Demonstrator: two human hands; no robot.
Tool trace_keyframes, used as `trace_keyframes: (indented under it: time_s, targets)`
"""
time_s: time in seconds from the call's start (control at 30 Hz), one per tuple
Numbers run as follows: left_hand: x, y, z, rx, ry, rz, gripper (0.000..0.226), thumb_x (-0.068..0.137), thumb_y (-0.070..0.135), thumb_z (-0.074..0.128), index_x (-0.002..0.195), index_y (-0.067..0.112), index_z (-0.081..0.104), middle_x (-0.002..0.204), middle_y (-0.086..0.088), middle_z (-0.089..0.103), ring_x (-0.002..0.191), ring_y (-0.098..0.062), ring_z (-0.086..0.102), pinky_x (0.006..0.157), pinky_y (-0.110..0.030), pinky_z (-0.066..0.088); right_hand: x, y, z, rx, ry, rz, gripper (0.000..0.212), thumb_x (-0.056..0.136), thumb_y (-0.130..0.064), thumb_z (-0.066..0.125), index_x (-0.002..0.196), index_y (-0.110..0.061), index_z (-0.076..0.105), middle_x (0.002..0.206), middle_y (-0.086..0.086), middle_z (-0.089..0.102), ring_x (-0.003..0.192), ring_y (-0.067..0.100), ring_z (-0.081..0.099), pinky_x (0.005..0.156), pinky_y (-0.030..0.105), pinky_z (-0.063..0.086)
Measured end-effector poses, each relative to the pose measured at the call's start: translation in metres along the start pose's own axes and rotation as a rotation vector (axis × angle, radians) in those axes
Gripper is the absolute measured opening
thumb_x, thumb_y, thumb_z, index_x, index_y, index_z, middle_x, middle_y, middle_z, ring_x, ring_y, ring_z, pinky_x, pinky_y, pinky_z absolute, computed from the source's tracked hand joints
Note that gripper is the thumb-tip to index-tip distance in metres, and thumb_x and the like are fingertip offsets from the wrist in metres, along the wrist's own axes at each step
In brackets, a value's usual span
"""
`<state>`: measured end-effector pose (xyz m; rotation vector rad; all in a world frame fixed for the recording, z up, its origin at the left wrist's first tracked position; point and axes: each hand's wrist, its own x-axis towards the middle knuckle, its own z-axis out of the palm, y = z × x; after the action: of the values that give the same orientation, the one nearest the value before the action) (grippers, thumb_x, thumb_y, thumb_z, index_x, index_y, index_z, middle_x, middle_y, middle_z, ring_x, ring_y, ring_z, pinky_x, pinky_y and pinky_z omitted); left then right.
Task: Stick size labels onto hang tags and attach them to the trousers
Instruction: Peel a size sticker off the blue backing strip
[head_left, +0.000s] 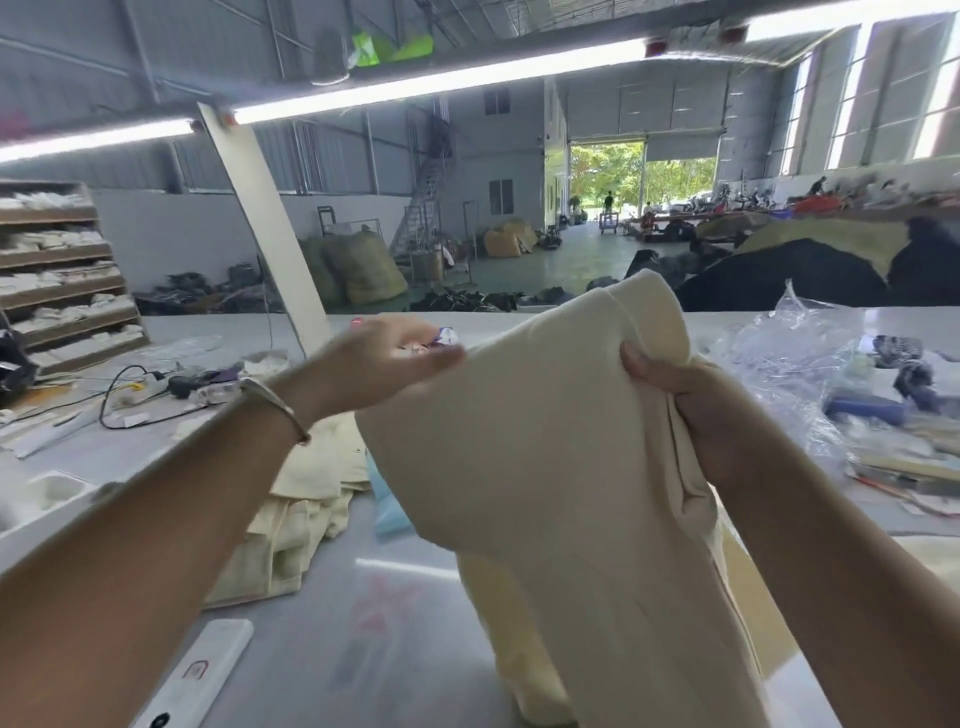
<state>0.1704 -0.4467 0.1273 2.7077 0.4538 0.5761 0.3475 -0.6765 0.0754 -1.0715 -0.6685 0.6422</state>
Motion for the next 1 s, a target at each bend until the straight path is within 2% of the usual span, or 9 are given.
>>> trace_keyframes:
  time_s: [0.07,0.13,0.2,0.33,0.47,0.53,0.67,0.83,1.0]
  targets:
    - [0.004,0.03,0.012,-0.025,-0.219,0.038,0.073,0.062,0.088,0.051,0.107,0.032,0.065,0.108,0.016,0.068,0.098,-0.007,0.063,0.082,-0.027,0.049,-0.001,-0.001,0.005,-0.024,-0.007,-0.016,0.038,0.07,-0.022,0.072,0.104,-0.005,0.069,0.087,0.013,0.073,0.073,0.026,0.07,0.06,0.034,0.058]
    - [0.01,0.046,0.033,-0.029,-0.261,0.038,0.05,0.064,0.079,0.065,0.088,0.036,0.062,0.087,0.018,0.066,0.081,-0.002,0.063,0.067,-0.019,0.046,-0.001,-0.004,0.005,-0.046,-0.019,-0.007,0.038,0.071,-0.021,0.071,0.105,-0.005,0.069,0.089,0.013,0.072,0.077,0.027,0.07,0.064,0.036,0.059]
    - [0.018,0.056,0.052,-0.039,-0.214,0.08,0.032,0.079,0.058,0.069,0.08,0.026,0.064,0.08,0.011,0.064,0.073,-0.006,0.059,0.061,-0.017,0.044,-0.001,-0.008,0.0,-0.076,-0.013,0.021,0.039,0.071,-0.02,0.071,0.106,-0.004,0.069,0.09,0.013,0.072,0.08,0.028,0.069,0.067,0.036,0.059]
    - [0.027,0.068,0.062,-0.424,-0.385,0.0,0.028,0.093,0.021,0.065,0.093,-0.007,0.069,0.088,-0.01,0.066,0.081,-0.018,0.06,0.086,-0.04,0.054,-0.006,-0.009,-0.022,-0.199,0.081,-0.017,0.02,0.071,-0.021,0.074,0.087,-0.009,0.073,0.081,0.009,0.073,0.072,0.023,0.068,0.059,0.029,0.057]
    - [0.044,0.074,0.067,-0.759,-0.459,-0.121,0.045,0.091,0.004,0.061,0.047,0.012,0.068,0.057,0.002,0.065,0.053,-0.008,0.063,0.052,-0.018,0.051,-0.01,0.02,-0.045,-1.02,0.508,-0.145,0.023,0.081,-0.026,0.073,0.098,-0.012,0.065,0.096,0.005,0.067,0.087,0.023,0.06,0.077,0.036,0.047]
    - [0.051,0.084,0.072,-0.873,-0.445,-0.152,0.034,0.093,0.006,0.059,0.062,0.009,0.074,0.071,-0.004,0.071,0.064,-0.012,0.069,0.058,-0.021,0.054,-0.025,0.038,-0.048,-1.257,0.736,-0.228,0.031,0.083,-0.028,0.065,0.112,-0.016,0.06,0.115,0.004,0.062,0.107,0.026,0.053,0.089,0.039,0.039]
    - [0.056,0.124,0.078,-1.078,-0.443,-0.142,0.026,0.098,0.012,0.053,0.118,-0.001,0.062,0.109,-0.011,0.069,0.1,-0.021,0.067,0.092,-0.034,0.053,-0.06,0.056,-0.043,-1.092,0.906,-0.453,0.038,0.086,-0.034,0.048,0.116,-0.015,0.06,0.128,0.003,0.056,0.12,0.027,0.044,0.094,0.038,0.031]
    - [0.049,0.15,0.069,-1.442,-0.367,-0.051,0.037,0.097,0.021,0.055,0.125,-0.004,0.057,0.108,-0.014,0.068,0.098,-0.026,0.067,0.093,-0.039,0.055,-0.085,0.042,-0.041,-1.069,1.0,-0.62,0.038,0.091,-0.026,0.048,0.118,-0.006,0.065,0.131,0.011,0.058,0.123,0.034,0.05,0.098,0.042,0.034]
    - [0.035,0.069,0.067,-1.656,-0.159,-0.121,0.051,0.096,0.039,0.049,0.128,0.001,0.057,0.11,-0.013,0.069,0.106,-0.024,0.066,0.093,-0.038,0.055,-0.085,0.055,-0.049,-1.229,0.901,-0.605,0.034,0.093,-0.019,0.053,0.124,-0.009,0.063,0.134,0.008,0.058,0.118,0.035,0.053,0.097,0.049,0.039]
